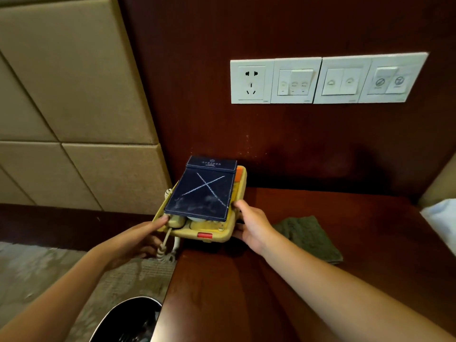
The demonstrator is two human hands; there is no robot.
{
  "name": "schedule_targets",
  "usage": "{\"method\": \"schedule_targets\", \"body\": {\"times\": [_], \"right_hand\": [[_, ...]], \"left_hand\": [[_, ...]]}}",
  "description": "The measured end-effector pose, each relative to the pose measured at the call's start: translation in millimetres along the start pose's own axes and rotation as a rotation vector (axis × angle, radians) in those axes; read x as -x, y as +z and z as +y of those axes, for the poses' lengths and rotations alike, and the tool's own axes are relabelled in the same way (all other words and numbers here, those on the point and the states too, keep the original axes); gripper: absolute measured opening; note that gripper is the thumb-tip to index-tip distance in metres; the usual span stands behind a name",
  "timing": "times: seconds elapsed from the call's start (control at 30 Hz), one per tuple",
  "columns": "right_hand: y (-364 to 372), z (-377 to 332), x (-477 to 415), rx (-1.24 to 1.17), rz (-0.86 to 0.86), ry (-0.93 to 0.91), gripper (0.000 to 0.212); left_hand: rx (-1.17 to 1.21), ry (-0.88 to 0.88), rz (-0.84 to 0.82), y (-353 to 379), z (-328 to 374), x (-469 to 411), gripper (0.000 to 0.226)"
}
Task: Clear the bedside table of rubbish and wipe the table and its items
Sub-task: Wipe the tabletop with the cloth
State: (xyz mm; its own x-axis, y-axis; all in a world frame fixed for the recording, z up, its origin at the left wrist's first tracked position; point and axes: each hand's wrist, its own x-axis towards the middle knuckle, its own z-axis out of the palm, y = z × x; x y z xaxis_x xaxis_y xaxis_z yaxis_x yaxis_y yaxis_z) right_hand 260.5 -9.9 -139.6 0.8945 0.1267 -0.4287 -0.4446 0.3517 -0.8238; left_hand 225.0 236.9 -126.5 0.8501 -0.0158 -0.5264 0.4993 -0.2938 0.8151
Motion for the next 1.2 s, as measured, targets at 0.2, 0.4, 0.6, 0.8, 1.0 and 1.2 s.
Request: {"method": "schedule_targets", "body": {"times": [0.2,0.4,0.6,0.8,1.0,1.2], "right_hand": [[-23.5,-15.5,-0.7,0.042,0.028,0.019,0.021],[-37.5,-20.8,1.6,0.062,-0.028,0.079,0.023],[-54.0,-30.6,-1.9,0.365,0.083,-0.042,0.024],[-57.8,-33.6,0.2,0.614,0.121,-0.068,0.015],[-61.8,-62.0,21.5,1.046,0.184,-0.337,0.031],[-109.3,-52.3,44.1,1.776,0.162,-0.553,0.036]], "left_hand": [[-0.141,0.041,-0.035,23.3,3.5,-3.6,0.113],[-0.204,0.100,-0.034,37.7,12.7,-1.6,0.100],[-0.270,0.069,-0.017,38.6,15.7,-8.0,0.098],[-0.346,0.006,-0.019,41.2,21.5,-7.5,0.110],[-0.427,-0.076,-0.073,45.5,41.3,6.7,0.111],[-0.411,0.353,0.635,83.6,71.3,18.4,0.063]]}}
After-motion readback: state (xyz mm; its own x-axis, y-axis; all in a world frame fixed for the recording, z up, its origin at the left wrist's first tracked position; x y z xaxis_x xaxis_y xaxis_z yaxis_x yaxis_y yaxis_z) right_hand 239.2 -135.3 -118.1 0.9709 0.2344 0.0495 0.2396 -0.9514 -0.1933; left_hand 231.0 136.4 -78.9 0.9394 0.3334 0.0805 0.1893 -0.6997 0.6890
